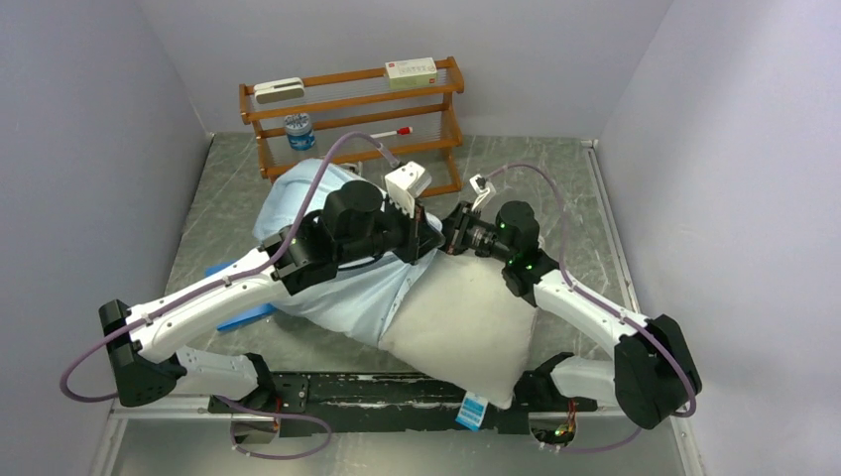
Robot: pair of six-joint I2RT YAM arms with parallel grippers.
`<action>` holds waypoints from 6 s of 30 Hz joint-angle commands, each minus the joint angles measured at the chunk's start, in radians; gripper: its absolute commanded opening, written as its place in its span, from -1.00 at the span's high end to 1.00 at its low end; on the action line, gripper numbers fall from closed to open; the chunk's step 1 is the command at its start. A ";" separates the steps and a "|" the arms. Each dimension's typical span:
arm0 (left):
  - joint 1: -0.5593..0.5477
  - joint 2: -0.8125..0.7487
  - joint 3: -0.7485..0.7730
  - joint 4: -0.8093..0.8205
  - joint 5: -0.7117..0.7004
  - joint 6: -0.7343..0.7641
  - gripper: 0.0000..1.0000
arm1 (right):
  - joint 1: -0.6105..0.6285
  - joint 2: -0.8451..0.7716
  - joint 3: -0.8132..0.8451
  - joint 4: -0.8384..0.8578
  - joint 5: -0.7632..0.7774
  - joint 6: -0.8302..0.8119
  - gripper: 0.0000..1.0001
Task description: Put the pillow into the pillowcase
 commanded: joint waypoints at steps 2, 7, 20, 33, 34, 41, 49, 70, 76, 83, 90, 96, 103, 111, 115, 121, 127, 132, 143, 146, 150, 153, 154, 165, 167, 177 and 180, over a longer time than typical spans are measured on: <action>-0.023 -0.017 -0.057 0.327 0.276 -0.122 0.91 | 0.033 0.055 0.042 0.235 0.173 0.125 1.00; -0.032 -0.014 -0.081 0.395 0.344 -0.147 0.91 | 0.100 0.061 0.048 0.231 0.285 0.112 1.00; -0.067 -0.032 -0.130 0.399 0.343 -0.069 0.88 | 0.106 0.095 0.020 0.260 0.391 0.105 1.00; 0.085 -0.070 -0.032 -0.056 -0.076 0.007 -0.05 | 0.074 -0.138 0.077 -0.268 0.639 -0.077 -0.04; 0.118 -0.072 -0.038 -0.065 -0.048 0.004 -0.07 | 0.075 -0.152 0.084 -0.298 0.646 -0.090 -0.08; 0.258 -0.085 -0.048 -0.155 0.041 0.018 -0.21 | 0.079 -0.206 0.187 -0.456 0.609 -0.219 -0.38; 0.390 -0.127 -0.067 -0.249 0.028 0.003 -0.25 | 0.155 -0.223 0.290 -0.540 0.559 -0.298 -0.48; 0.691 -0.275 -0.240 -0.249 0.239 -0.026 -0.22 | 0.863 -0.007 0.363 -0.789 0.789 -1.041 -0.51; 0.691 -0.282 -0.243 -0.253 0.249 0.001 -0.21 | 1.025 0.012 0.342 -0.894 1.075 -1.010 -0.59; 0.691 -0.298 -0.245 -0.265 0.278 0.043 -0.20 | 1.080 0.091 0.340 -1.074 1.240 -0.873 -0.64; 0.691 -0.320 -0.265 -0.266 0.281 0.048 -0.20 | 1.087 0.186 0.346 -1.196 1.321 -0.776 -0.94; 0.691 -0.326 -0.255 -0.283 0.294 0.054 -0.19 | 1.092 0.230 0.274 -1.032 1.318 -0.886 -0.99; 0.691 -0.353 -0.226 -0.295 0.246 0.059 -0.18 | 1.032 0.201 0.169 -0.743 1.236 -0.987 0.22; 0.690 -0.311 -0.054 -0.293 0.150 0.106 -0.12 | 1.012 0.026 0.285 -0.633 1.199 -1.047 1.00; 0.691 -0.318 0.049 -0.199 -0.007 0.089 -0.14 | 1.009 -0.038 0.415 -0.622 1.106 -0.996 1.00; 0.691 -0.258 0.308 -0.247 -0.053 0.114 -0.12 | 0.984 -0.149 0.547 -0.583 0.882 -0.834 1.00; 0.691 -0.238 0.390 -0.322 -0.002 0.119 -0.09 | 0.619 -0.183 0.460 -0.616 0.646 -0.515 1.00; 0.691 -0.247 0.291 -0.380 0.106 0.186 0.01 | 0.504 -0.175 0.317 -0.545 0.625 -0.518 1.00; 0.647 -0.332 0.042 -0.446 0.299 0.278 -0.16 | 0.133 -0.060 0.211 -0.445 0.382 -0.346 1.00; 0.621 -0.338 -0.017 -0.475 0.242 0.256 -0.20 | 0.108 -0.047 0.194 -0.401 0.379 -0.330 1.00; 0.461 -0.315 -0.037 -0.496 0.082 0.193 -0.22 | 0.077 -0.024 0.192 -0.387 0.355 -0.328 1.00; 0.248 -0.276 -0.024 -0.504 -0.087 0.118 -0.25 | 0.071 -0.019 0.186 -0.375 0.360 -0.323 1.00; 0.183 -0.256 -0.016 -0.519 -0.147 0.093 -0.26 | 0.068 -0.016 0.184 -0.374 0.362 -0.323 1.00; -0.247 -0.028 0.091 -0.725 -0.743 -0.171 -0.46 | 0.062 -0.036 0.181 -0.357 0.342 -0.323 1.00; -0.276 0.016 0.124 -0.772 -0.846 -0.218 -0.40 | 0.062 -0.044 0.179 -0.353 0.336 -0.324 1.00; -0.321 0.046 0.146 -0.797 -1.134 -0.273 -0.29 | 0.062 -0.065 0.132 -0.309 0.296 -0.301 1.00; -0.321 0.041 0.112 -0.758 -1.138 -0.246 -0.22 | 0.062 -0.073 0.119 -0.298 0.298 -0.292 1.00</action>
